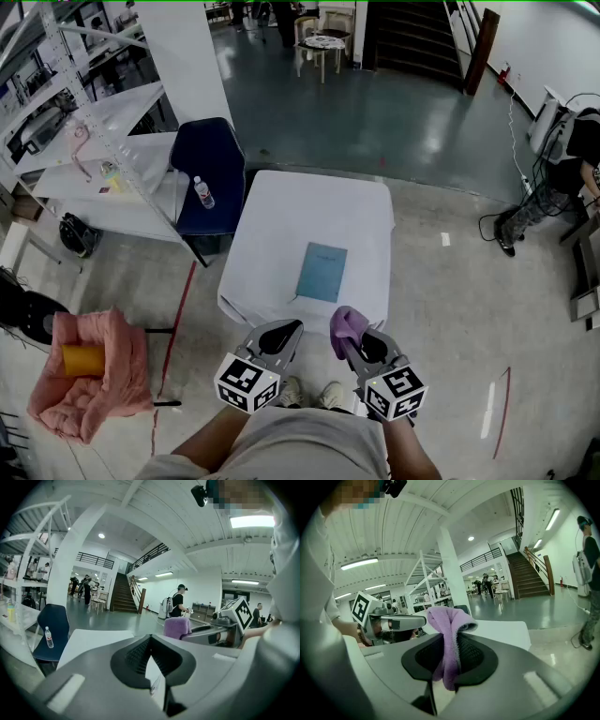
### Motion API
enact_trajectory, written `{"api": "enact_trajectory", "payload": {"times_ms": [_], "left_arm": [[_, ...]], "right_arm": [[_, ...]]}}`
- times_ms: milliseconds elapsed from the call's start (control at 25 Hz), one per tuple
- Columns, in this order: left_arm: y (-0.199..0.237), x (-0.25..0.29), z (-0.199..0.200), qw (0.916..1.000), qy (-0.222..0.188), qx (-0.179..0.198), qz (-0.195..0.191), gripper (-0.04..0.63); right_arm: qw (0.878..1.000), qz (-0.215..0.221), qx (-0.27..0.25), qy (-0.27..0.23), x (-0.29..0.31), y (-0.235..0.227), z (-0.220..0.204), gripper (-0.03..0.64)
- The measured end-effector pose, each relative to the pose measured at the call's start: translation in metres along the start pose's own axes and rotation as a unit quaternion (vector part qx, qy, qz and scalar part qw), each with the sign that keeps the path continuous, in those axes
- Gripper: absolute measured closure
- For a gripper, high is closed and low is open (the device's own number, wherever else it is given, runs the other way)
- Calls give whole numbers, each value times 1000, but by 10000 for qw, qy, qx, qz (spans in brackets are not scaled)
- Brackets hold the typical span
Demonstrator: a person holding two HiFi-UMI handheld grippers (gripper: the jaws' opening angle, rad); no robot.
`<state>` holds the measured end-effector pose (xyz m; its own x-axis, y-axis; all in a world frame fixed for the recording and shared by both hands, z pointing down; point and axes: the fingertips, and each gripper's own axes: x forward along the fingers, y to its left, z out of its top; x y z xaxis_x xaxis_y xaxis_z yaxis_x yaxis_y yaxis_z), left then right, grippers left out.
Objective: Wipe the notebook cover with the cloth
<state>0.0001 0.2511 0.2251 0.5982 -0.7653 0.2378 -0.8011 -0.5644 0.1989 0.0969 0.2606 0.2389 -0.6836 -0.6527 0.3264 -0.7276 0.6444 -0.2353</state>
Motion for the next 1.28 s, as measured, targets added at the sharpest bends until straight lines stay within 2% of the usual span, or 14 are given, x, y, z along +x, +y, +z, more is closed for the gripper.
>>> {"api": "enact_trajectory", "payload": {"times_ms": [400,720,1280], "left_arm": [[5,-7,5,10000,-54,-25,-58,595],[16,-11,5,9999,-44,-48,-149,595],[51,-31,1,9994,-17,-23,-350,595]], "right_arm": [[10000,-47,-35,13,3,8,2,523],[9999,-2,125,-38,15,19,6,518],[9994,-336,107,-34,39,38,6,518]]}}
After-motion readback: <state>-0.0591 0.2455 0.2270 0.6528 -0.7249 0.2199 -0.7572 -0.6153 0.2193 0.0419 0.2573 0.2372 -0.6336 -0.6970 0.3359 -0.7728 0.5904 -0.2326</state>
